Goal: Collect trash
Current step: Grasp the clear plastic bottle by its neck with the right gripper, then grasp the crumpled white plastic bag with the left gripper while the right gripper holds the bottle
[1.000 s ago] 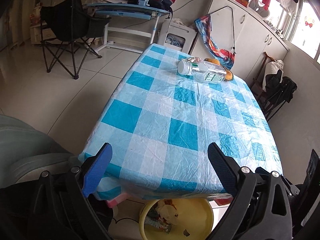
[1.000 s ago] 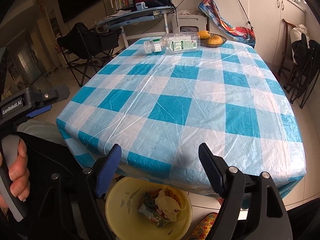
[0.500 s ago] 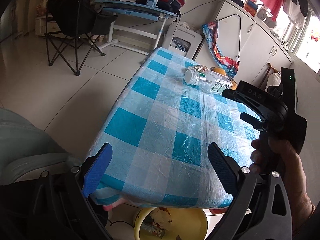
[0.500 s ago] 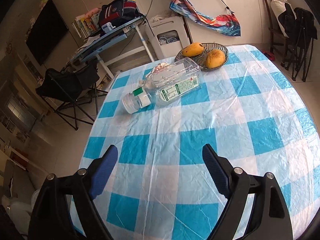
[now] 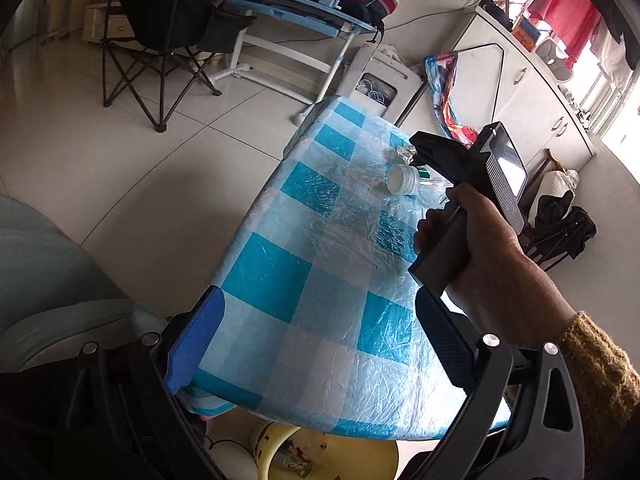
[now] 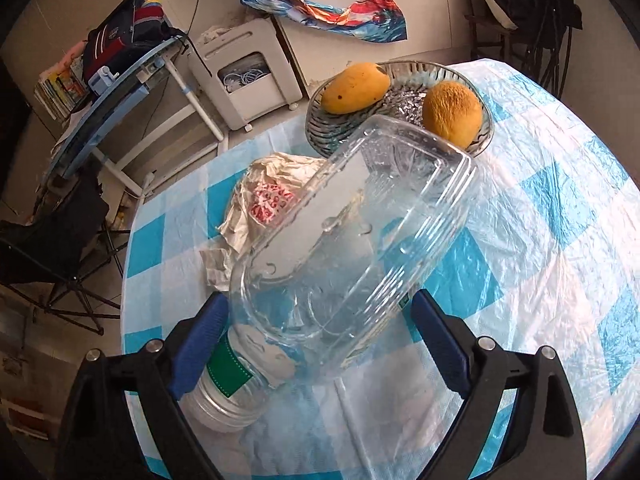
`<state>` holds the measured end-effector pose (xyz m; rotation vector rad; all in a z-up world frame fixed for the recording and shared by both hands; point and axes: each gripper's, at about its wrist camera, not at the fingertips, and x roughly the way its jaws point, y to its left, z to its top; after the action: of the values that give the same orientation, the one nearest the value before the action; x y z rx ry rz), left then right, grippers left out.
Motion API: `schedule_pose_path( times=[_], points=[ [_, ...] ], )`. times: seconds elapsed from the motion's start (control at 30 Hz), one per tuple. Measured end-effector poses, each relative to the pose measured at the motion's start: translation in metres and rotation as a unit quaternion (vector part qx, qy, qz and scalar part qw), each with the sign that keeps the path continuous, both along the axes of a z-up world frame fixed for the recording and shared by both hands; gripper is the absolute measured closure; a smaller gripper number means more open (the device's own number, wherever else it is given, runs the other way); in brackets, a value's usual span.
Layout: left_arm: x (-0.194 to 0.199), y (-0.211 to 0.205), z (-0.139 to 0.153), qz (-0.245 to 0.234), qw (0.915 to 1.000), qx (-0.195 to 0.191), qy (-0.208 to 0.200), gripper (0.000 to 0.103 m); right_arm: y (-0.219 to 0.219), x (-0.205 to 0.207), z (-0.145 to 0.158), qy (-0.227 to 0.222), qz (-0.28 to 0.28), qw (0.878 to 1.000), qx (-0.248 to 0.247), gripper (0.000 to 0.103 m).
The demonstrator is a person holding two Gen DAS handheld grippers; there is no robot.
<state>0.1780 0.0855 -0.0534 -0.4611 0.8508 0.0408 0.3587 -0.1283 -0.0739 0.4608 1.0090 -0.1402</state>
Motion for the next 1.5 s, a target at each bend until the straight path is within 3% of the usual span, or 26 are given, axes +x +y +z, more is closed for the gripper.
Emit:
schedule_pose_path(
  times=[0.2, 0.27, 0.4, 0.6, 0.7, 0.83, 0.97, 1.0, 1.03, 1.07, 1.23, 1.5],
  points=[
    [0.004, 0.001, -0.001, -0.001, 1.0000, -0.002, 0.002, 0.010, -0.035, -0.027, -0.001, -0.011, 0.084, 0.996, -0.010, 0.014],
    [0.005, -0.001, -0.001, -0.006, 1.0000, 0.000, 0.002, 0.010, -0.054, -0.041, -0.001, -0.012, 0.103, 0.995, -0.009, 0.019],
    [0.013, -0.012, 0.002, -0.022, 0.9998, 0.001, -0.005, 0.010, -0.081, -0.067, 0.000, -0.010, 0.146, 0.989, -0.023, 0.056],
    [0.047, -0.045, 0.023, -0.052, 0.9975, 0.035, -0.033, 0.010, -0.102, -0.075, 0.000, -0.022, 0.175, 0.984, -0.008, 0.057],
    [0.085, -0.071, 0.038, -0.090, 0.9922, 0.062, -0.059, 0.010, -0.095, -0.077, 0.001, -0.016, 0.203, 0.979, -0.016, 0.063],
    [0.139, -0.096, 0.039, -0.100, 0.9891, 0.071, -0.082, 0.010, -0.098, -0.103, 0.004, 0.001, 0.240, 0.971, -0.011, 0.063],
    [0.190, -0.119, 0.016, -0.099, 0.9894, 0.079, -0.071, 0.009, -0.101, -0.131, 0.005, 0.004, 0.262, 0.965, -0.002, 0.063],
    [0.201, -0.124, 0.010, -0.099, 0.9892, 0.083, -0.069, 0.009, -0.103, -0.132, 0.006, 0.003, 0.262, 0.965, 0.006, 0.060],
    [0.212, -0.129, 0.004, -0.101, 0.9888, 0.088, -0.066, 0.009, -0.104, -0.131, 0.005, -0.001, 0.259, 0.966, 0.015, 0.049],
    [0.221, -0.132, -0.001, -0.102, 0.9883, 0.093, -0.065, 0.009, -0.107, -0.131, 0.005, -0.005, 0.254, 0.967, 0.020, 0.044],
    [0.264, -0.145, -0.015, -0.094, 0.9877, 0.109, -0.060, 0.009, -0.102, -0.129, 0.004, -0.015, 0.255, 0.967, 0.003, 0.032],
    [0.319, -0.157, -0.035, -0.092, 0.9867, 0.132, -0.025, 0.010, -0.092, -0.127, 0.006, -0.027, 0.266, 0.963, 0.014, 0.032]
  ],
)
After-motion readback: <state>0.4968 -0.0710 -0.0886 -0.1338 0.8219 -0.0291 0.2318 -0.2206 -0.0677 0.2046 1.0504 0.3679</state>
